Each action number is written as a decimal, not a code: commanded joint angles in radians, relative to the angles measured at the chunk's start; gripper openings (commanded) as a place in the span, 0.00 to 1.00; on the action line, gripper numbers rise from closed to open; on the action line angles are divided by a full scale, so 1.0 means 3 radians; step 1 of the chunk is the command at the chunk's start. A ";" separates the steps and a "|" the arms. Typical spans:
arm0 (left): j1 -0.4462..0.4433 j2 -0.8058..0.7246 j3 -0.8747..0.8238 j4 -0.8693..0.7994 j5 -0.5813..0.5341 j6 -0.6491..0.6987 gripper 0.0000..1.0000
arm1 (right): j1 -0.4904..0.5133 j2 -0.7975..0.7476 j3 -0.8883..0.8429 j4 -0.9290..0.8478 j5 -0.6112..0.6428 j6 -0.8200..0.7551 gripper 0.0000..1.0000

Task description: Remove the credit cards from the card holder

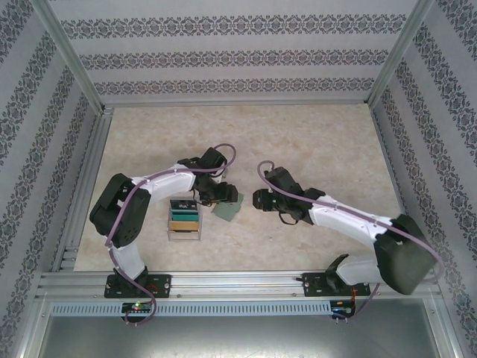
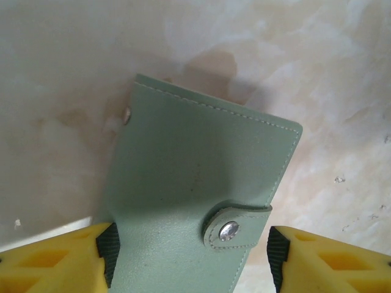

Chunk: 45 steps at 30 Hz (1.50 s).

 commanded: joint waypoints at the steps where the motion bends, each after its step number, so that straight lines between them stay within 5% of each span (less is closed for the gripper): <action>1: -0.0137 0.0088 0.0083 -0.0132 -0.0083 -0.0139 0.69 | -0.0010 -0.0275 -0.0155 -0.0205 0.0149 0.0124 0.44; 11: -0.0580 0.0253 0.0240 0.0409 0.0184 -0.0695 0.68 | -0.0018 -0.1090 -0.0508 -0.0515 0.0386 0.0258 0.50; 19: -0.0660 0.0032 0.0202 0.0591 -0.0097 -0.1016 0.67 | -0.0004 -0.1309 -0.0490 -0.0787 0.0381 0.0331 0.52; 29: -0.0461 -0.0758 0.0034 -0.0078 -0.1029 -0.0965 0.84 | 0.0601 -0.0283 0.0179 -0.1188 0.0744 0.0884 0.47; 35: -0.0284 -0.1150 -0.0105 -0.0220 -0.1189 -0.0933 0.98 | 0.0729 0.0472 0.0691 -0.1381 0.0775 0.0924 0.46; 45: -0.0207 -0.1415 -0.0223 -0.0323 -0.1317 -0.0940 1.00 | 0.0648 0.1093 0.1084 -0.1541 0.0763 0.0864 0.48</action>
